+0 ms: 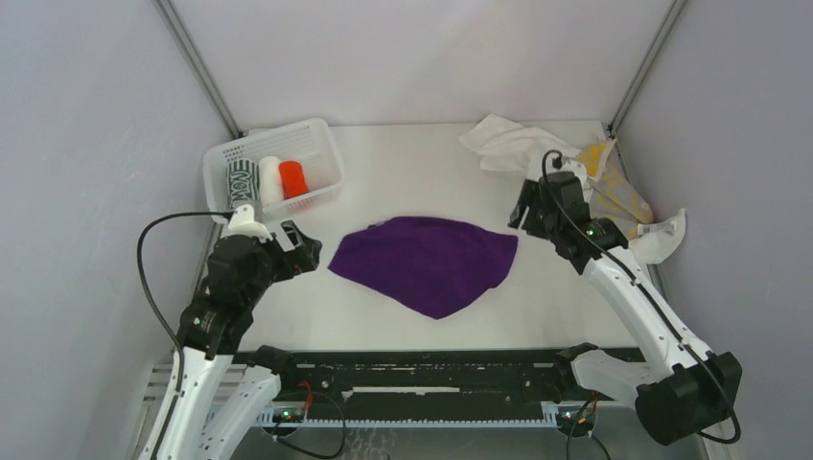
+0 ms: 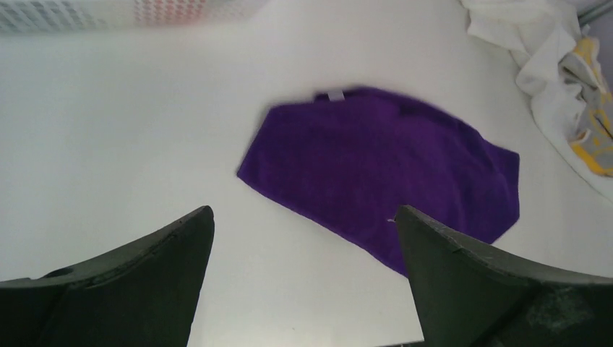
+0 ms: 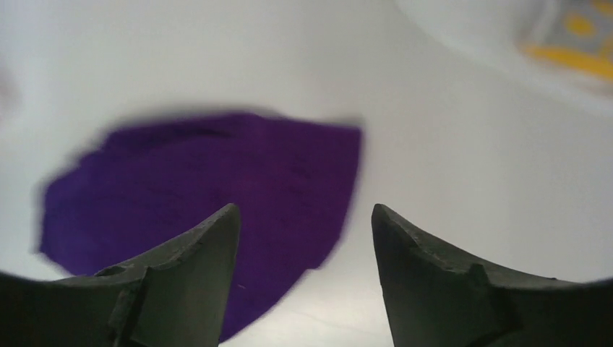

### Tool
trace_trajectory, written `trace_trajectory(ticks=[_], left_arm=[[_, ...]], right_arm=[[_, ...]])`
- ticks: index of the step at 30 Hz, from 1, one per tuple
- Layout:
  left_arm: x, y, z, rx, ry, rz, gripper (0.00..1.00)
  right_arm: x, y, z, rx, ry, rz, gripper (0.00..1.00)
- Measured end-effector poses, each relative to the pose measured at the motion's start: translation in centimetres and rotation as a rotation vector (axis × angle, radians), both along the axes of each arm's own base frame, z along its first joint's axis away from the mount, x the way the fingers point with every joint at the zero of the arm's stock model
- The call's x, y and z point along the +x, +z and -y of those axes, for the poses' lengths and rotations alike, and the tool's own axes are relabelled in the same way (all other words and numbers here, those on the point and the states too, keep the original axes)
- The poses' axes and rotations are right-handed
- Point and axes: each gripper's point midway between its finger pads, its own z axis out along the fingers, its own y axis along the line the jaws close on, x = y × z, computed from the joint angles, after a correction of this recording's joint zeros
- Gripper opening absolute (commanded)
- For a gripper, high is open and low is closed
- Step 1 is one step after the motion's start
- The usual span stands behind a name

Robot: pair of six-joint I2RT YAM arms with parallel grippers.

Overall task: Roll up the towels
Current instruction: Place the towel at the center of the board.

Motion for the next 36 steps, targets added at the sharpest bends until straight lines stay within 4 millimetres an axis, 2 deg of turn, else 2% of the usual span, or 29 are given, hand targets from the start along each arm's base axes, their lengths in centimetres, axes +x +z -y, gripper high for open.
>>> trace_trajectory(ticks=[1,2,4,5,9,12,18,21,28,36], left_arm=[[0.1,-0.4,0.3,-0.009,-0.01,-0.021,1.0],[0.2,-1.0,0.8,-0.024,-0.023,-0.049,1.0],[0.4,-2.4,1.5,-0.048,-0.031,-0.112,0.98],[0.5,-3.2,1.6,-0.054,-0.03,-0.143,0.98],[1.1,-7.6,2.0,-0.07,0.017,-0.307,0.94],[1.7,-10.9,2.0,-0.082,0.08,-0.409,0.81],[3.5,-15.4,1.0,-0.053,0.218,-0.515,0.65],[4.6,-17.6,0.4,0.006,0.267,-0.582,0.59],[7.5,-20.1,0.5,0.084,0.282,-0.662,0.53],[8.6,-21.9,1.1,0.125,0.251,-0.722,0.49]], right_arm=[[-0.8,-2.4,1.2,-0.031,-0.033,-0.062,0.69],[-1.5,-4.0,2.0,-0.052,-0.056,-0.104,0.69],[-2.9,-6.3,3.1,-0.08,-0.079,-0.16,0.68],[-3.4,-6.8,3.3,-0.084,-0.079,-0.169,0.68],[-4.2,-7.0,3.1,-0.07,-0.067,-0.136,0.68],[-4.5,-7.7,2.1,-0.062,-0.032,-0.114,0.69],[-5.2,-10.3,1.4,-0.07,0.002,-0.143,0.72],[-5.4,-10.7,1.1,-0.068,0.016,-0.13,0.73],[-5.3,-10.6,0.4,-0.057,0.037,-0.092,0.72],[-5.2,-11.1,0.1,-0.052,0.045,-0.084,0.73]])
